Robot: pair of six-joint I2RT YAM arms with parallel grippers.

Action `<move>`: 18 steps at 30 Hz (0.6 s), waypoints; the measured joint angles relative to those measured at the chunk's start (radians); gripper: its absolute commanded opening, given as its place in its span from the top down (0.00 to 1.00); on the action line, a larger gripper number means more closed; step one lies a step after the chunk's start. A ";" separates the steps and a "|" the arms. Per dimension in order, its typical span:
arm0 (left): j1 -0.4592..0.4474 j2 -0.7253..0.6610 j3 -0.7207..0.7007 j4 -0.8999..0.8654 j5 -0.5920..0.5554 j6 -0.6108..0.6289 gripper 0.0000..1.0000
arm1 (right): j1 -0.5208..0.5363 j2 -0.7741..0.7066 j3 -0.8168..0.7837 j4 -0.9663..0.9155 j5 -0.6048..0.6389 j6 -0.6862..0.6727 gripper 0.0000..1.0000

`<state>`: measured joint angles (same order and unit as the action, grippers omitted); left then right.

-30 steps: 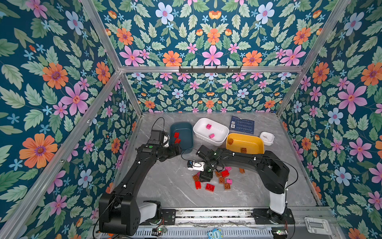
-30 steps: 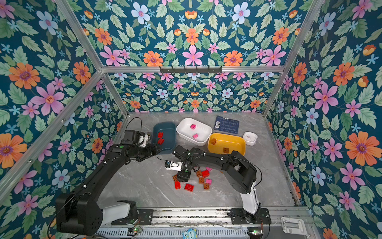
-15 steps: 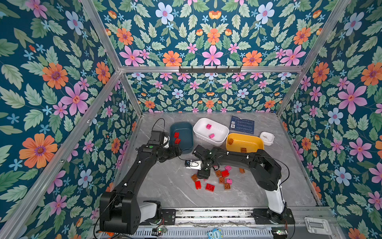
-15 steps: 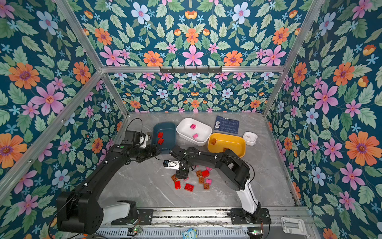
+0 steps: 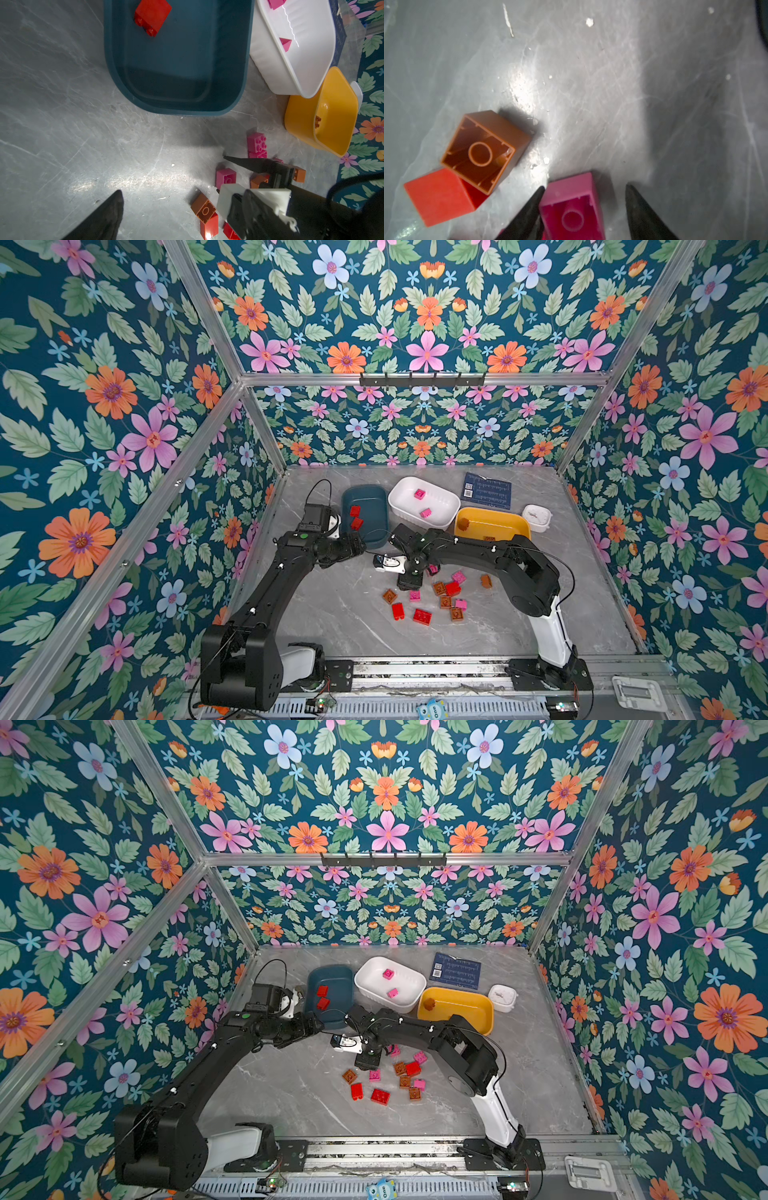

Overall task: Sort the legos into containers by color
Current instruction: Pick up the lego from the center of the table.

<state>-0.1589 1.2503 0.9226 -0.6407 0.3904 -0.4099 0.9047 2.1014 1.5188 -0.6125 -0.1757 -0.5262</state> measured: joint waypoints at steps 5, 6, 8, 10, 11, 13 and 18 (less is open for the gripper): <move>0.001 0.000 0.000 0.000 0.000 0.000 0.10 | -0.020 0.006 0.010 -0.026 -0.033 0.000 0.68; 0.001 0.000 0.000 0.000 0.000 0.000 0.10 | -0.024 0.006 0.012 -0.030 -0.035 0.000 0.71; 0.001 0.001 0.000 0.000 0.000 0.000 0.10 | -0.028 0.006 0.016 -0.039 -0.037 0.001 0.77; 0.001 0.002 0.002 -0.003 0.000 0.000 0.10 | -0.031 -0.001 0.019 -0.048 -0.043 0.001 0.78; 0.002 0.002 0.005 -0.004 0.001 0.000 0.10 | -0.035 -0.010 0.019 -0.052 -0.051 0.006 0.78; 0.002 0.003 0.011 -0.003 0.005 0.000 0.10 | -0.047 -0.038 0.018 -0.061 -0.059 0.016 0.78; 0.002 0.006 0.024 0.008 0.037 -0.009 0.10 | -0.109 -0.151 -0.002 -0.071 -0.085 0.066 0.78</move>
<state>-0.1574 1.2564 0.9470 -0.6331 0.4278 -0.4191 0.7952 1.9507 1.5166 -0.6830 -0.2607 -0.4606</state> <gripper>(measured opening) 0.897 0.301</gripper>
